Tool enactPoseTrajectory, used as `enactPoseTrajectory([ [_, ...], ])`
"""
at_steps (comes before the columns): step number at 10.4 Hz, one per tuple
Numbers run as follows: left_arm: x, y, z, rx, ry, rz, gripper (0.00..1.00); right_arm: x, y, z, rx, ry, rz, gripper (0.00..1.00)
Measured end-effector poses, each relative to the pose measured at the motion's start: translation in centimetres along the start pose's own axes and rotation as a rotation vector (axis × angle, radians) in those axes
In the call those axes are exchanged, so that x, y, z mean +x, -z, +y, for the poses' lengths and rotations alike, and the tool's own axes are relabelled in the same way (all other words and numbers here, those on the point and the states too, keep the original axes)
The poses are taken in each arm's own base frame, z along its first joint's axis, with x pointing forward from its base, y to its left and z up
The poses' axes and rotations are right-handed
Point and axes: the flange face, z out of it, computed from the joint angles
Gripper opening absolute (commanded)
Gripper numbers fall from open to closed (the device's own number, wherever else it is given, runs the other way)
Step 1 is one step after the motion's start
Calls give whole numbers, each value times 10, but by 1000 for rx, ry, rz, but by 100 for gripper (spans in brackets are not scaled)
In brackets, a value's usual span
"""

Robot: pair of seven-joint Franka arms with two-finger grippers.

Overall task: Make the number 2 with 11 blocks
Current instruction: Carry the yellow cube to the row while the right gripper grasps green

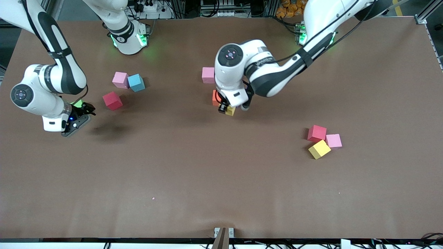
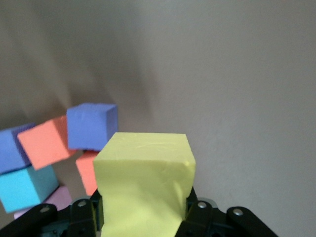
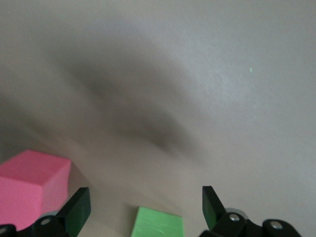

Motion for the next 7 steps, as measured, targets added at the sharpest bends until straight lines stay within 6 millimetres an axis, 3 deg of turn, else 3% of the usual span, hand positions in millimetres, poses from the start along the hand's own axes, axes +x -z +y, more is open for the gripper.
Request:
enactPoseTrajectory([
  [3, -33, -10, -18, -9, 117, 4, 43, -49, -15, 18, 36, -53, -9, 100],
  [7, -69, -40, -41, -15, 183, 10, 42, -96, -29, 12, 27, -128, 7, 100],
])
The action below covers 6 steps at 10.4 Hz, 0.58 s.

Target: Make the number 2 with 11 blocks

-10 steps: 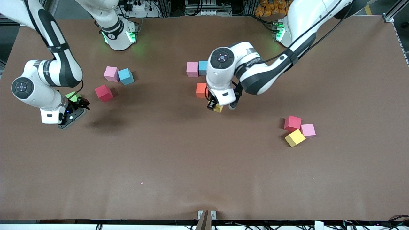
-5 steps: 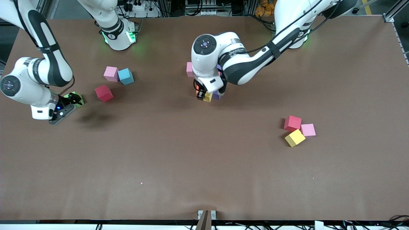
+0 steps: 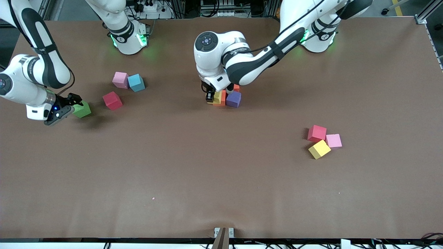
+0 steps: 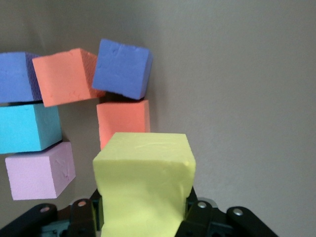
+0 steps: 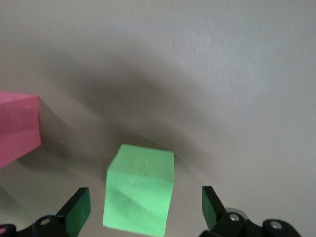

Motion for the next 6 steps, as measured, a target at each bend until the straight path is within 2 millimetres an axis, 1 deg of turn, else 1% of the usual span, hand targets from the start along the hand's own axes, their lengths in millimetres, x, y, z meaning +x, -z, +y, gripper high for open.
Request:
enactPoseTrajectory([
  [2, -7, -3, -4, 4, 10, -25, 40, -17, 0, 2, -26, -23, 21, 100],
  [4, -13, -1, -2, -6, 31, -63, 40, -34, -14, -1, -29, -54, 37, 100],
  [5, -15, -3, 1, -11, 45, -82, 40, -42, -22, -5, -25, -66, 42, 100],
  [6, -16, -7, 3, -13, 57, -102, 40, -46, -27, -8, -21, -71, 43, 100],
])
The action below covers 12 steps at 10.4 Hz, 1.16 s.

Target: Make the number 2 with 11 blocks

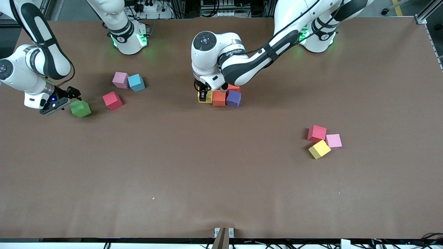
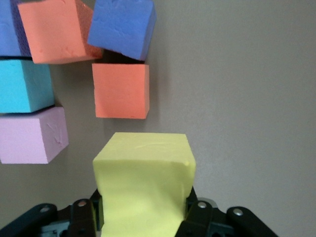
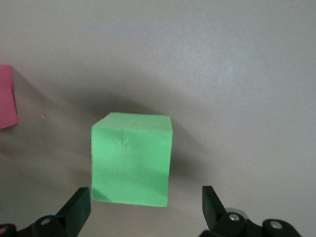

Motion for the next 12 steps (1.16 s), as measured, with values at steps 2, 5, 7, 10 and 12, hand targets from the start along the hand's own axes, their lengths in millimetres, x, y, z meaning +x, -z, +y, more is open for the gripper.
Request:
enactPoseTrajectory([
  [2, -3, -7, 4, 7, 22, -51, 41, 1, -1, -2, 3, 1, 0, 100],
  [5, -14, -23, -10, 40, 34, -81, 41, 2, -1, -2, 8, -18, 14, 100],
  [7, -23, -50, -33, 54, 11, -45, 41, 2, 0, -1, 7, -32, 27, 100],
  [10, -22, -89, -50, 55, -1, 16, 41, 4, -3, -2, 9, -44, 40, 100],
  [12, -17, -98, -46, 61, 10, 27, 41, 5, -6, -4, 10, -42, 44, 100],
])
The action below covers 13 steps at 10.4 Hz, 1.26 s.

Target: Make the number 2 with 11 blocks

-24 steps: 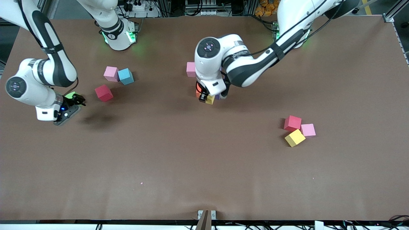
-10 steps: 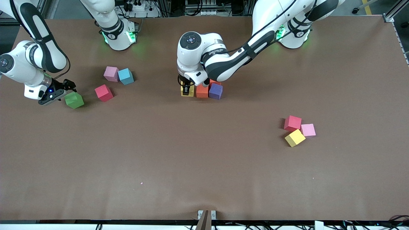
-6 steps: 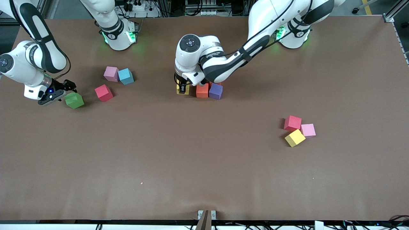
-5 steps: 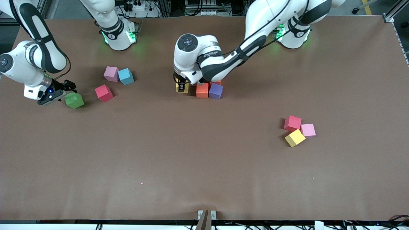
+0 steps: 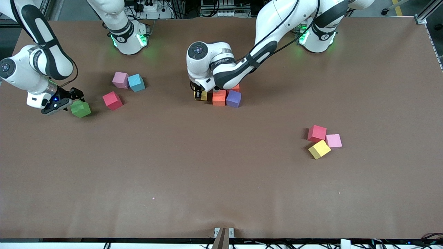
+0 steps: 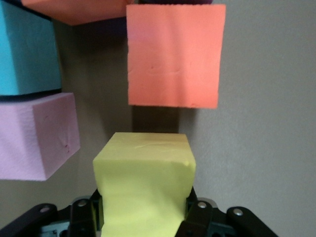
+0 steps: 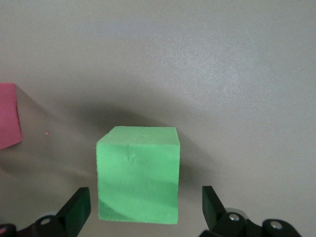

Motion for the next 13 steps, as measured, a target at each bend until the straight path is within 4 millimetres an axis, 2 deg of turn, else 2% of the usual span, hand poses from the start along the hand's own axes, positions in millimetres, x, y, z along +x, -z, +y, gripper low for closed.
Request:
enactPoseTrajectory([
  [6, 9, -14, 8, 8, 13, 18, 41, 8, -9, -7, 11, 16, 8, 99],
  [7, 9, -14, 9, 7, 14, 19, 41, 9, -12, -8, 14, 18, 8, 87],
  [9, 12, -15, 14, 2, 20, 23, 41, 10, -15, -8, 16, 51, 11, 83],
  [10, 13, -15, 15, 1, 22, 23, 41, 11, -15, -9, 15, 67, 13, 78],
  [12, 14, -14, 18, -1, 26, 23, 41, 12, -14, -9, 11, 96, 16, 38],
  [13, 15, -14, 19, -1, 28, 23, 41, 13, -14, -9, 8, 121, 19, 35],
])
